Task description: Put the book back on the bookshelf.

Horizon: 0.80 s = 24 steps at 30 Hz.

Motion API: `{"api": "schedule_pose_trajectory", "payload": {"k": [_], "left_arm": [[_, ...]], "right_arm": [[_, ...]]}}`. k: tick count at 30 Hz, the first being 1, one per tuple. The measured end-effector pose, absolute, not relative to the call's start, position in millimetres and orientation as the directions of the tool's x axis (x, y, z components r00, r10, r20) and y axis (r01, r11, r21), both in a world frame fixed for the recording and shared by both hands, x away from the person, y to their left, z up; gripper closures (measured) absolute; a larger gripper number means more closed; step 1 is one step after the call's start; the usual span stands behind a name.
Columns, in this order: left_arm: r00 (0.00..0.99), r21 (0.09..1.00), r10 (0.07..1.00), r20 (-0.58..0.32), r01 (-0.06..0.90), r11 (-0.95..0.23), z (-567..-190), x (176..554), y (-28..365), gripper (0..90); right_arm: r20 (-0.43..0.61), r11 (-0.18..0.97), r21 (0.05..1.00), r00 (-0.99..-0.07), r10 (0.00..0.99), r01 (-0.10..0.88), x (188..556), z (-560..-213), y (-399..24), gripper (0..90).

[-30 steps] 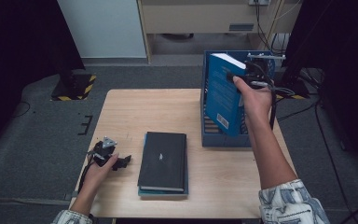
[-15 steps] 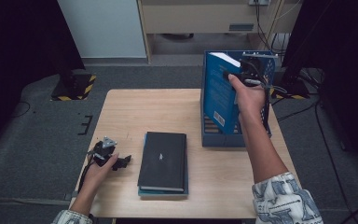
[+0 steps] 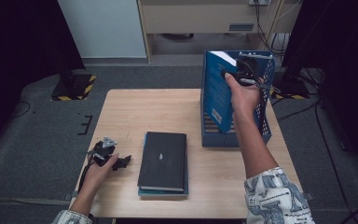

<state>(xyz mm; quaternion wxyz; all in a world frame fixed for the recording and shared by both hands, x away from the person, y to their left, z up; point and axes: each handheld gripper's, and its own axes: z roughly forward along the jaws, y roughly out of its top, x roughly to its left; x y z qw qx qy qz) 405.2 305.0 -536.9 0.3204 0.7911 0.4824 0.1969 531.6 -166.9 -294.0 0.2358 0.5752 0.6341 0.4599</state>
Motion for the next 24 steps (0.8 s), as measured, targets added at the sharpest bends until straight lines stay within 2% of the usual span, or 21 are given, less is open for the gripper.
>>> {"api": "schedule_pose_trajectory", "payload": {"k": [24], "left_arm": [[0.460, 0.695, 0.888, 0.003, 0.637, -0.333, -537, 406, 305, 0.0]], "right_arm": [[0.219, -0.090, 0.852, -0.196, 0.956, 0.515, 542, -316, -156, 60.8]]}}
